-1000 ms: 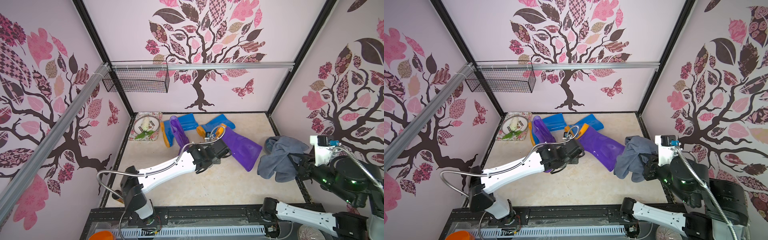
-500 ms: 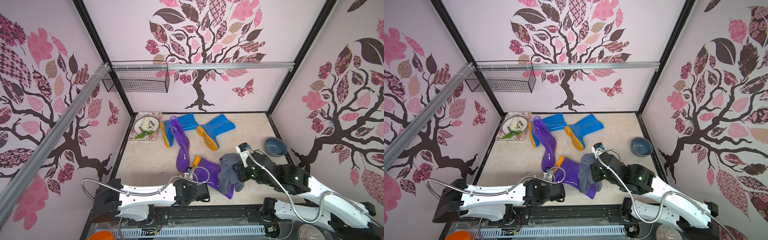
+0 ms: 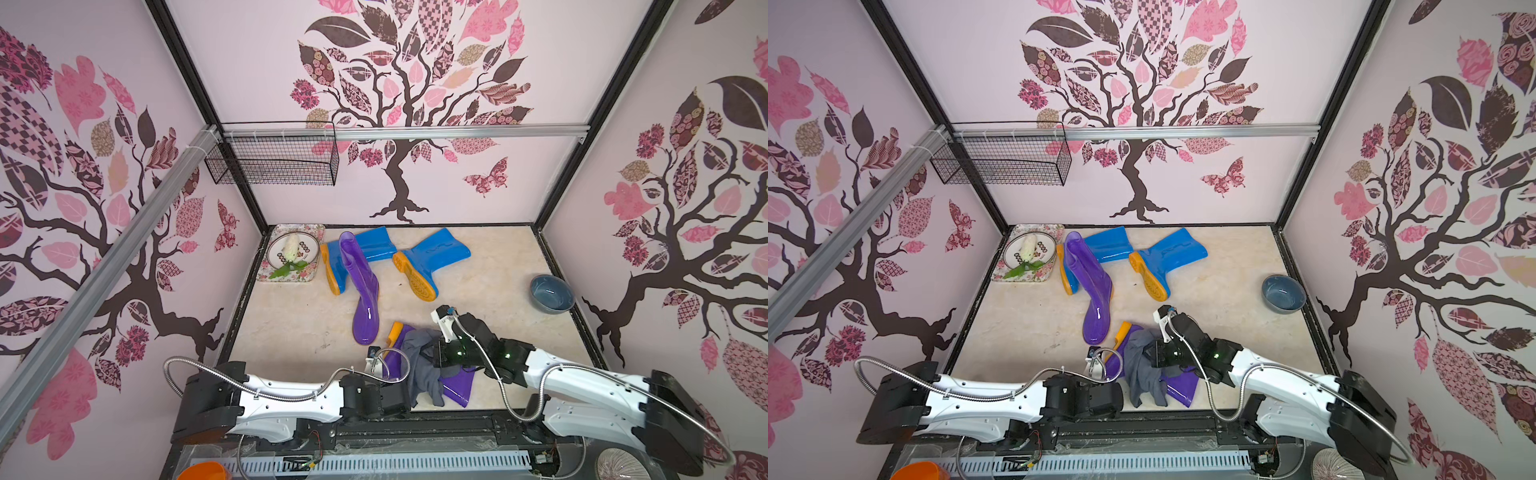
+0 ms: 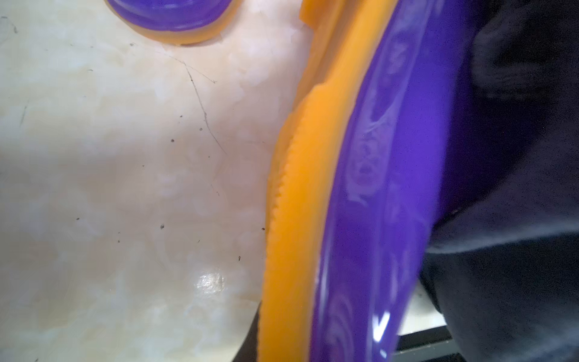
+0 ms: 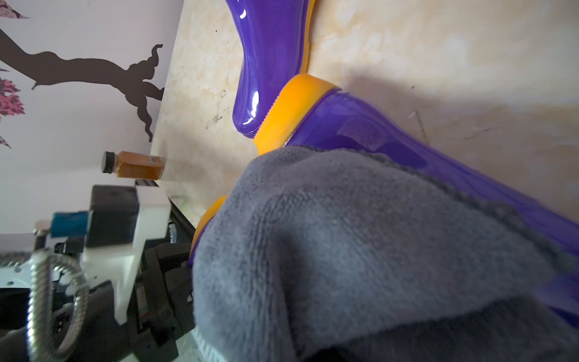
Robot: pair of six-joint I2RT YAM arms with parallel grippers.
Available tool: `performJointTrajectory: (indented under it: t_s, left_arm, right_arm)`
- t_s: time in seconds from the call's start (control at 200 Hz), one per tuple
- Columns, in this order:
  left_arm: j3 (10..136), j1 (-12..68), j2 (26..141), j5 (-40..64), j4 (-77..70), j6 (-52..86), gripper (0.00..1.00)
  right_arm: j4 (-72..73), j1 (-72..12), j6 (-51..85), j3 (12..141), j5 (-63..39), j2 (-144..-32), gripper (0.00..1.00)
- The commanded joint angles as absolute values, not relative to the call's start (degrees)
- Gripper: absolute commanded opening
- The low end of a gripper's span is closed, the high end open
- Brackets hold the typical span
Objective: Wipe the rubber boots with a cloth
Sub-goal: Place the rubber boot at the center of the board, then wipe the dirt off the rubber boot.
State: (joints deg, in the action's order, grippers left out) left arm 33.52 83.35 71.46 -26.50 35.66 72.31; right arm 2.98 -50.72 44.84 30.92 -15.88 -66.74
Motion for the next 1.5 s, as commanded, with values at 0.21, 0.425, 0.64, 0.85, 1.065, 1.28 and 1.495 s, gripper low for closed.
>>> performJointTrajectory:
  t_s: [0.21, 0.425, 0.64, 0.85, 1.065, 1.28, 1.495]
  left_arm:
    - [29.1, 83.3, 71.5, -21.8, 21.1, 67.7, 0.0]
    - [27.2, 83.4, 71.2, -20.0, 19.8, 66.9, 0.0]
    - [27.6, 83.4, 71.5, -20.3, 19.9, 66.1, 0.0]
    - [27.3, 83.3, 70.6, -19.5, 18.3, 64.1, 0.0]
    - [26.5, 83.3, 69.0, -17.4, 16.8, 62.1, 0.0]
    - [25.8, 83.4, 67.2, -16.4, 16.0, 60.6, 0.0]
    - [25.3, 83.4, 64.4, -15.7, 18.2, 59.1, 0.29]
  right_arm:
    - [6.7, -51.0, 45.5, 34.9, -14.7, -76.7, 0.0]
    - [-4.1, -44.2, 34.3, 40.0, -1.6, -79.8, 0.0]
    - [-0.1, -59.9, 36.0, 41.6, -6.2, -78.0, 0.0]
    - [16.4, -61.5, 47.4, 33.2, -18.4, -80.5, 0.0]
    - [-1.2, -47.4, 39.7, 38.3, -10.0, -81.6, 0.0]
    - [-3.9, -50.7, 38.0, 38.1, -8.3, -79.4, 0.0]
    - [-3.2, -55.9, 39.2, 35.3, -1.2, -77.5, 0.0]
